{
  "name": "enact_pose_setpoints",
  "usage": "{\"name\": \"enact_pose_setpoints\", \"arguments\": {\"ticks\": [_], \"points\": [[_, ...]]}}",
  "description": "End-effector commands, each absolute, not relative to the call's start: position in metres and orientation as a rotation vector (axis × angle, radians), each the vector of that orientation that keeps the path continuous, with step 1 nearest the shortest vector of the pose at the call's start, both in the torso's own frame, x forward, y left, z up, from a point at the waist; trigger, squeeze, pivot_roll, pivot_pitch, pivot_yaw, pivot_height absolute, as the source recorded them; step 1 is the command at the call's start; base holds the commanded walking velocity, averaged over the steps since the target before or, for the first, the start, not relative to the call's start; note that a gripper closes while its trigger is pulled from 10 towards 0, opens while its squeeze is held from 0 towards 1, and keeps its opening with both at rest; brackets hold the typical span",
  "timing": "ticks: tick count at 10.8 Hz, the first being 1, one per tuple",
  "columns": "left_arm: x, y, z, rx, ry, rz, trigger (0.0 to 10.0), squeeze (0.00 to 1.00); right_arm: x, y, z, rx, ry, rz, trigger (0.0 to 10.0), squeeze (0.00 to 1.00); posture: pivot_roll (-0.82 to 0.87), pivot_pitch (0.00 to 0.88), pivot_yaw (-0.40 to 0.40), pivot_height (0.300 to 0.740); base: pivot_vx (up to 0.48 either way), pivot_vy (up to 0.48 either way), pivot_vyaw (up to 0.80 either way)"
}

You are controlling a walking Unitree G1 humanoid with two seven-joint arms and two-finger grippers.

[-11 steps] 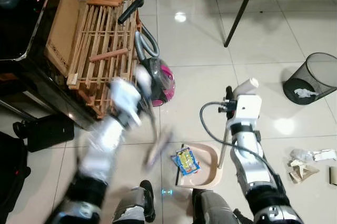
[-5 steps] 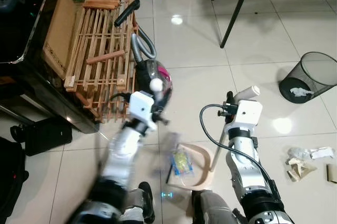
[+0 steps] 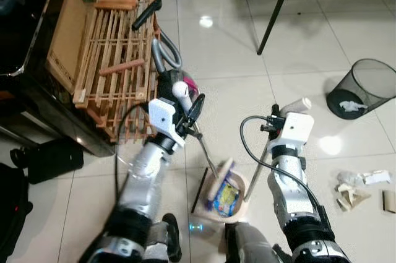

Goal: Sweep floor

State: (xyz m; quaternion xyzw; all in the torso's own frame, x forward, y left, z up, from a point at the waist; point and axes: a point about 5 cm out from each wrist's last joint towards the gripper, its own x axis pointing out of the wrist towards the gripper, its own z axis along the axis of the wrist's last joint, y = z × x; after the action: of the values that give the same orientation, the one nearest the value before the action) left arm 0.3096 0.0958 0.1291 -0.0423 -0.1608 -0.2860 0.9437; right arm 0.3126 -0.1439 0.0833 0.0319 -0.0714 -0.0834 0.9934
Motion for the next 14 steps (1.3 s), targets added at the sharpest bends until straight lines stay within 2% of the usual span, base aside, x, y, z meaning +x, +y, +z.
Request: {"name": "enact_pose_setpoints", "arguments": {"ticks": [1, 2, 3, 5, 6, 8, 10, 13, 14], "points": [[0.306, 0.106, 0.144, -0.006, -0.387, -0.643, 10.0, 0.00, 0.303, -0.144, 0.062, 0.099, -0.037, -0.164, 10.0, 0.00, 0.01, 0.237, 0.031, 0.740, 0.000, 0.000, 0.00], [0.305, 0.117, 0.152, 0.042, -0.403, -0.665, 10.0, 0.00, 0.303, -0.147, 0.063, 0.101, -0.042, -0.169, 10.0, 0.00, 0.02, 0.230, 0.032, 0.740, 0.000, 0.000, 0.00], [0.305, 0.139, 0.167, 0.099, -0.419, -0.676, 10.0, 0.00, 0.303, -0.155, 0.065, 0.108, -0.050, -0.181, 10.0, 0.00, 0.03, 0.210, 0.033, 0.740, 0.000, 0.000, 0.00], [0.303, 0.166, 0.180, 0.129, -0.433, -0.609, 10.0, 0.00, 0.304, -0.166, 0.071, 0.170, -0.072, -0.196, 10.0, 0.00, 0.03, 0.171, 0.036, 0.740, 0.000, 0.000, 0.00], [0.298, 0.187, 0.182, 0.159, -0.416, -0.521, 10.0, 0.00, 0.302, -0.181, 0.082, 0.219, -0.110, -0.222, 10.0, 0.00, 0.03, 0.145, 0.039, 0.740, 0.000, 0.000, 0.00], [0.294, 0.202, 0.164, 0.191, -0.305, -0.425, 10.0, 0.00, 0.305, -0.196, 0.107, 0.256, -0.181, -0.247, 10.0, 0.00, 0.03, 0.121, 0.037, 0.740, 0.000, 0.000, 0.00], [0.288, 0.200, 0.138, 0.151, -0.141, -0.297, 10.0, 0.00, 0.309, -0.208, 0.157, 0.231, -0.267, -0.235, 10.0, 0.00, 0.00, 0.086, 0.050, 0.740, 0.000, 0.000, 0.00], [0.283, 0.178, 0.131, 0.118, -0.122, -0.267, 10.0, 0.00, 0.308, -0.219, 0.217, 0.224, -0.376, -0.218, 10.0, 0.00, -0.01, 0.065, 0.054, 0.740, 0.000, 0.000, 0.00], [0.283, 0.174, 0.133, 0.125, -0.121, -0.264, 10.0, 0.00, 0.306, -0.221, 0.229, 0.219, -0.393, -0.220, 10.0, 0.00, -0.01, 0.059, 0.055, 0.740, 0.000, 0.000, -0.80]]}}
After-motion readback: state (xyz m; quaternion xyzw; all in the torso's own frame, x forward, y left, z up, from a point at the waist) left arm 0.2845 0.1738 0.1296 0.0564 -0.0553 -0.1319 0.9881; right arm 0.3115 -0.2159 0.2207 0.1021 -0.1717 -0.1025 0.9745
